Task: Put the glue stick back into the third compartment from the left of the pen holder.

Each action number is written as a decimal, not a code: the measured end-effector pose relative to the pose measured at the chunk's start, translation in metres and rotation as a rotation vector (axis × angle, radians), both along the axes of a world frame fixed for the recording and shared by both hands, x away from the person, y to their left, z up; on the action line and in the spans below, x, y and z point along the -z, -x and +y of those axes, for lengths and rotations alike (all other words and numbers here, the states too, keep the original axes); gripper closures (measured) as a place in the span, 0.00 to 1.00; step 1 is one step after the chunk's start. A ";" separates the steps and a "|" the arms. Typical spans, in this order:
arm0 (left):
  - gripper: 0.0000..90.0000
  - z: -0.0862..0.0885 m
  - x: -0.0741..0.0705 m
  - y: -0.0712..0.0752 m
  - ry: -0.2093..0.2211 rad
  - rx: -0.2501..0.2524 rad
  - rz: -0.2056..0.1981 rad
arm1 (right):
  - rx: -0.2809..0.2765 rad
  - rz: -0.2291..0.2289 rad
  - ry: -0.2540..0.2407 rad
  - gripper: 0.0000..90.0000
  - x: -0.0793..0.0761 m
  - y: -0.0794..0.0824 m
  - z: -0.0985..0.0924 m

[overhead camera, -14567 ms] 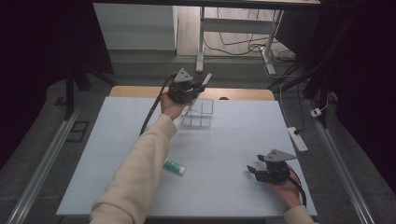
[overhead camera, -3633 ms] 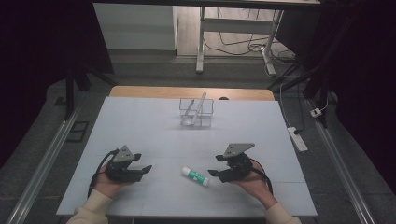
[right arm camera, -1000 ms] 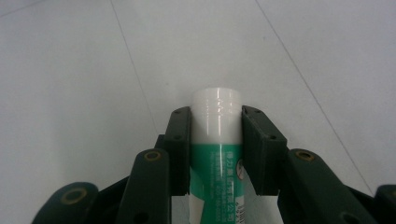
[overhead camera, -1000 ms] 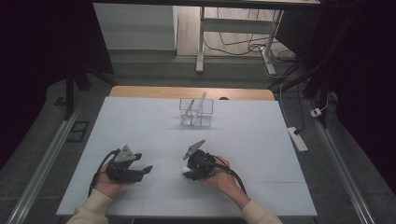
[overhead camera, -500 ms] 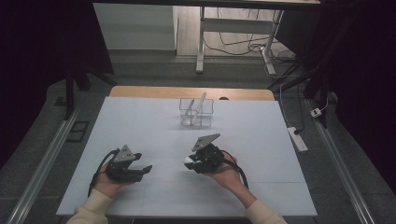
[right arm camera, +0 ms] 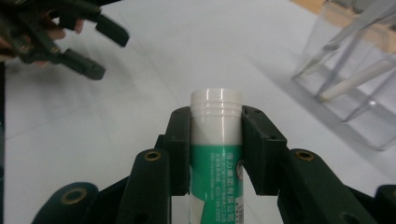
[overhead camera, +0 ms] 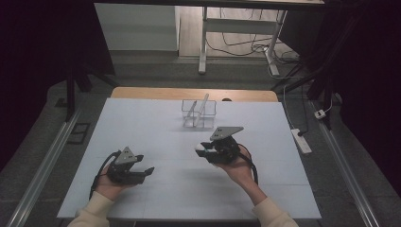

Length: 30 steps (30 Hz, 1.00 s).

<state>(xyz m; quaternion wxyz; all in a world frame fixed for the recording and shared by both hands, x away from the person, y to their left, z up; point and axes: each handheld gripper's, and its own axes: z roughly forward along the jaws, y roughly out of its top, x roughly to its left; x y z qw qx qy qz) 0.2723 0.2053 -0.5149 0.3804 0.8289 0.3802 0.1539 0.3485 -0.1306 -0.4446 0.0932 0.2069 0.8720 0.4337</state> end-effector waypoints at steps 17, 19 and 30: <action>0.37 0.001 -0.003 0.003 0.013 0.005 -0.014 | 0.196 -0.083 -0.107 0.72 -0.033 -0.051 -0.012; 0.37 0.001 -0.003 0.002 0.013 0.004 -0.011 | 0.205 -0.078 -0.115 0.72 -0.034 -0.055 -0.012; 0.37 0.001 -0.003 0.002 0.013 0.004 -0.009 | 0.250 -0.092 -0.132 0.72 -0.032 -0.072 -0.008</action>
